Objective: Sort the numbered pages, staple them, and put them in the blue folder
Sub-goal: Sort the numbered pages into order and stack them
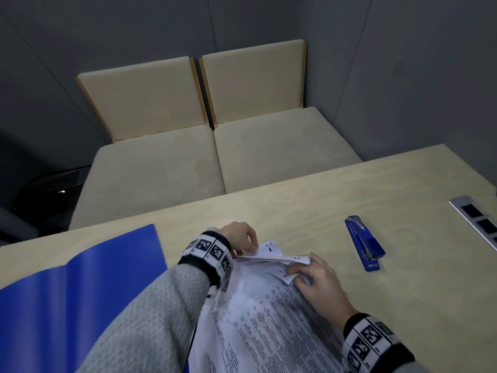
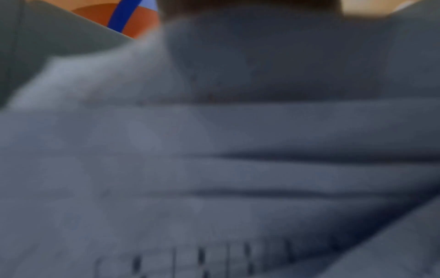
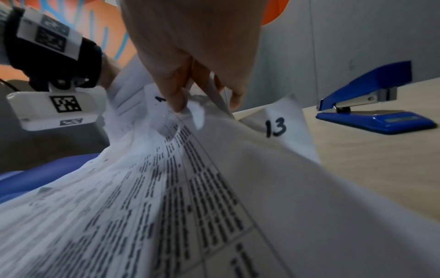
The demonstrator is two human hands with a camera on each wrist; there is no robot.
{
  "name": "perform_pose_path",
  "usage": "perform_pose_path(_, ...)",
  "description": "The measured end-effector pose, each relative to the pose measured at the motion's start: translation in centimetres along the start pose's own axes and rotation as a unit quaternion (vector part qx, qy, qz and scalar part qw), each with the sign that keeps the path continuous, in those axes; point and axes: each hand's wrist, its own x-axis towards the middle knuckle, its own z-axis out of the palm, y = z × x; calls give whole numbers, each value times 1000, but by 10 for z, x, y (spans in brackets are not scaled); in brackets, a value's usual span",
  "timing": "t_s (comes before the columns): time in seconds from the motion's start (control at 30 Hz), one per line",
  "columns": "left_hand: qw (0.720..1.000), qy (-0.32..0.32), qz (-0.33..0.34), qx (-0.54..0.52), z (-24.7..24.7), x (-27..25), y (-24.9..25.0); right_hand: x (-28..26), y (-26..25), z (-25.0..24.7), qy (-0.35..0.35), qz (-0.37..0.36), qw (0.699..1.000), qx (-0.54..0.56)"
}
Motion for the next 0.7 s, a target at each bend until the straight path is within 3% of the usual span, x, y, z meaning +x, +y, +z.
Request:
perform_pose_path(0.07, 997, 17, 20, 75, 2, 3, 6, -1, 1, 0, -5, 15, 1000, 14)
perform_pose_path(0.3, 983, 13, 44, 180, 17, 0, 4, 1, -8, -6, -32, 46, 998, 28)
perform_pose_path(0.37, 971, 67, 78, 217, 17, -9, 3, 2, -9, -8, -31, 49, 998, 33)
perform_pose_path(0.53, 912, 291, 159, 239, 18, -41, -1, 5, -6, -12, -16, 72, 996, 59)
perform_pose_path(0.6, 933, 293, 143, 154, 13, -50, -7, 6, -6, -12, -32, 85, 994, 56)
perform_pose_path(0.7, 971, 205, 108, 64, -3, -61, -15, 8, -6, -9, -40, 87, 994, 44)
